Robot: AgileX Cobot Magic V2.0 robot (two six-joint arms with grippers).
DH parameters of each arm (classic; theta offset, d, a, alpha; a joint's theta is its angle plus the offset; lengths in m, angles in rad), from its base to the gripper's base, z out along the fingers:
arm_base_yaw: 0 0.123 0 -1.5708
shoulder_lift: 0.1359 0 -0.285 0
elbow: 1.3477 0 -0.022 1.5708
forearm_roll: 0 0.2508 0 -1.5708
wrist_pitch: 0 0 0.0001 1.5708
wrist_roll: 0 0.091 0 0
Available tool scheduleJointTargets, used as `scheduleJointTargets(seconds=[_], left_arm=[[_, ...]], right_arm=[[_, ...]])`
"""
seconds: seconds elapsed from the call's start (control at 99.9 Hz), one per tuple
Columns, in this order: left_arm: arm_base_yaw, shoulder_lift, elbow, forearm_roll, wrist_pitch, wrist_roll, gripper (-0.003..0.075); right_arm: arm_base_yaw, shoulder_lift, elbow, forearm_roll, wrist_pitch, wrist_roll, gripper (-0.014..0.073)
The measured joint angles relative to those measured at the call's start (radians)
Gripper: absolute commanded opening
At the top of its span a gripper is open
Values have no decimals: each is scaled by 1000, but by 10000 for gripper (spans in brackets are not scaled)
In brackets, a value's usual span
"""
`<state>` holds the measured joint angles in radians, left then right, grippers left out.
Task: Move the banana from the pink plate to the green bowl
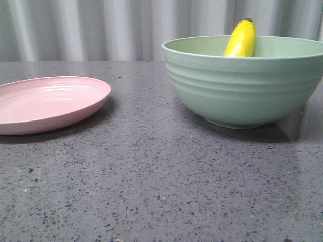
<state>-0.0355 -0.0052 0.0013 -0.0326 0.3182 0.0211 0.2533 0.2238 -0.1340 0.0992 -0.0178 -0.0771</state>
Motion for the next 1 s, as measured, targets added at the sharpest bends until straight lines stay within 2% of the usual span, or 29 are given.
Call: scheduleJointTargets(seconds=[0.16, 0.28, 0.46, 0.56, 0.71, 1.001], left_arm=[[0, 0, 0, 0, 0, 0, -20], [0, 0, 0, 0, 0, 0, -20], [0, 0, 0, 0, 0, 0, -20], [0, 0, 0, 0, 0, 0, -20], [0, 0, 0, 0, 0, -1, -20], [0, 0, 0, 0, 0, -1, -20]], right_arm=[[0, 0, 13, 0, 0, 0, -64], [-37, -8, 48, 0, -17, 0, -64], [-192, -89, 143, 0, -152, 15, -64], [-280, -160, 145, 0, -162, 30, -64], [-362, -230, 145, -2, -56, 41, -64], [-371, -234, 145, -8, 294, 50, -64]])
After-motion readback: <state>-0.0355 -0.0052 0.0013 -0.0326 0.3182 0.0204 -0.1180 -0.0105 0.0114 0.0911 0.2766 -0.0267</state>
